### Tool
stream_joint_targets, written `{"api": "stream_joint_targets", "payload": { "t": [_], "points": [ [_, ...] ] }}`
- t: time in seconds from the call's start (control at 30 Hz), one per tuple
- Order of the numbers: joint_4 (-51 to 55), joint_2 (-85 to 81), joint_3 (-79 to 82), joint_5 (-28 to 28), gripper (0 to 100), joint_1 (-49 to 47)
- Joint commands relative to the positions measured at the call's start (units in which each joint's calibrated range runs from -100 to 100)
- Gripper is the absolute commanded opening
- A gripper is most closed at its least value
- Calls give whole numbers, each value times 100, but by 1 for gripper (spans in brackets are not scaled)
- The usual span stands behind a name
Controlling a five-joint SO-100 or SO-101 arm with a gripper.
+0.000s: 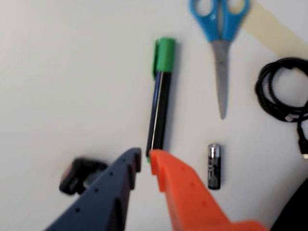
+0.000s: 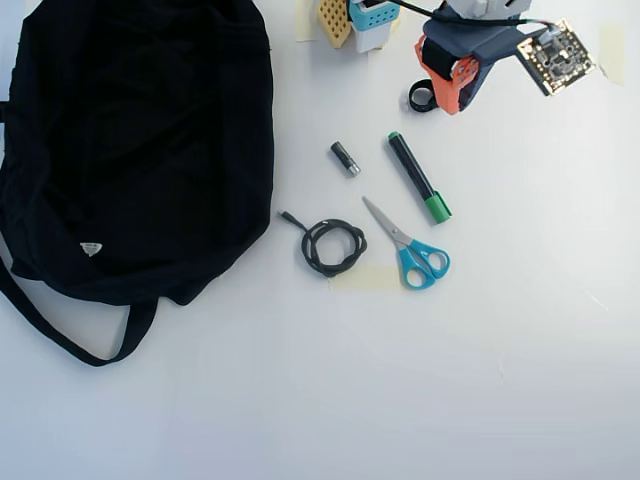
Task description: Put the bike light into the black bag
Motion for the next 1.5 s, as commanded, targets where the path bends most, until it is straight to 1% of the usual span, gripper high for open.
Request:
{"api": "stream_joint_targets", "payload": {
  "t": [0.0, 0.1, 0.33, 0.57, 0.77, 0.9, 1.13, 1.3, 1.47],
  "points": [
    [231, -219, -139, 143, 2, 9],
    [282, -219, -103, 321, 2, 69],
    [326, -219, -22, 237, 2, 62],
    [326, -277, 472, 274, 2, -80],
    [326, -891, 1271, 237, 2, -103],
    [326, -1207, 1972, -88, 2, -110],
    [205, -1323, 2673, -130, 2, -88],
    [15, -1323, 2942, -387, 2, -148],
    [-424, -1323, 3194, -544, 2, -252]
  ]
}}
